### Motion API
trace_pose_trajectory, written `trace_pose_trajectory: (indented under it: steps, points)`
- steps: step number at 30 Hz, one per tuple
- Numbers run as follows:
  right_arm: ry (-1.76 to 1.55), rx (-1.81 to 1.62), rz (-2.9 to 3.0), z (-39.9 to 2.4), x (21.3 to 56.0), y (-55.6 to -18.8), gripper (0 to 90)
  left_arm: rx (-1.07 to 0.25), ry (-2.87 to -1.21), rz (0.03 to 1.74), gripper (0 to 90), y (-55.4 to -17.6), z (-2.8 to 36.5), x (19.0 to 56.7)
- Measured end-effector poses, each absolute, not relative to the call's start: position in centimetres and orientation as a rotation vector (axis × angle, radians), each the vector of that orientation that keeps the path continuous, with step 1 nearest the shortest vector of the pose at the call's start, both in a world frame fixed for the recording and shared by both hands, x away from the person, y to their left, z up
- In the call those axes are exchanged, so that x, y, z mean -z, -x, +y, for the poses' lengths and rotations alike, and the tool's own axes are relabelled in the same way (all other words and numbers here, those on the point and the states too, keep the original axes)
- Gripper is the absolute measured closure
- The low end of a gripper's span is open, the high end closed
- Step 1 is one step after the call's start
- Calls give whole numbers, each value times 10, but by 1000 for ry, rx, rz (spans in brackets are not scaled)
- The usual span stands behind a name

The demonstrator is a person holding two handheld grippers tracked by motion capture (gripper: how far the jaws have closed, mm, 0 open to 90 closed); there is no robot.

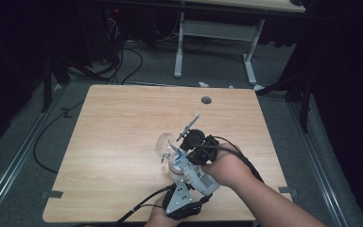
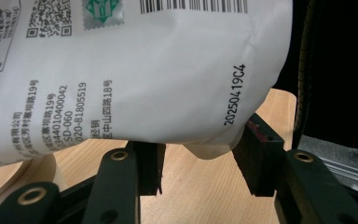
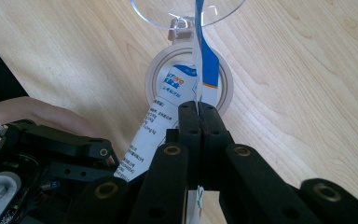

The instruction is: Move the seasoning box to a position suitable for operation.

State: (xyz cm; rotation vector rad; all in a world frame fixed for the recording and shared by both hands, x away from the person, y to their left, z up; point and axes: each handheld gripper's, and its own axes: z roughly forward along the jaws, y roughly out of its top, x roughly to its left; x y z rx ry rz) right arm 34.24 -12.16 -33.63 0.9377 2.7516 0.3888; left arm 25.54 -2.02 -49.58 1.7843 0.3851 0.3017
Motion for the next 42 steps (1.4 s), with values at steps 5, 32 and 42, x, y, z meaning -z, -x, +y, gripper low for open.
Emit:
trace_pose_trajectory:
  steps: [5, 32, 42]
  points:
    - [-934, -389, 2748, -121, 336, -341, 898, -296, -1783, 387, 563, -255, -20, 496]
    - [-958, -381, 2741, -129, 334, -337, 897, -283, -1804, 406, 567, -258, -21, 503]
    - [-1003, -391, 2732, -130, 333, -336, 898, -274, -1815, 431, 566, -262, -19, 507]
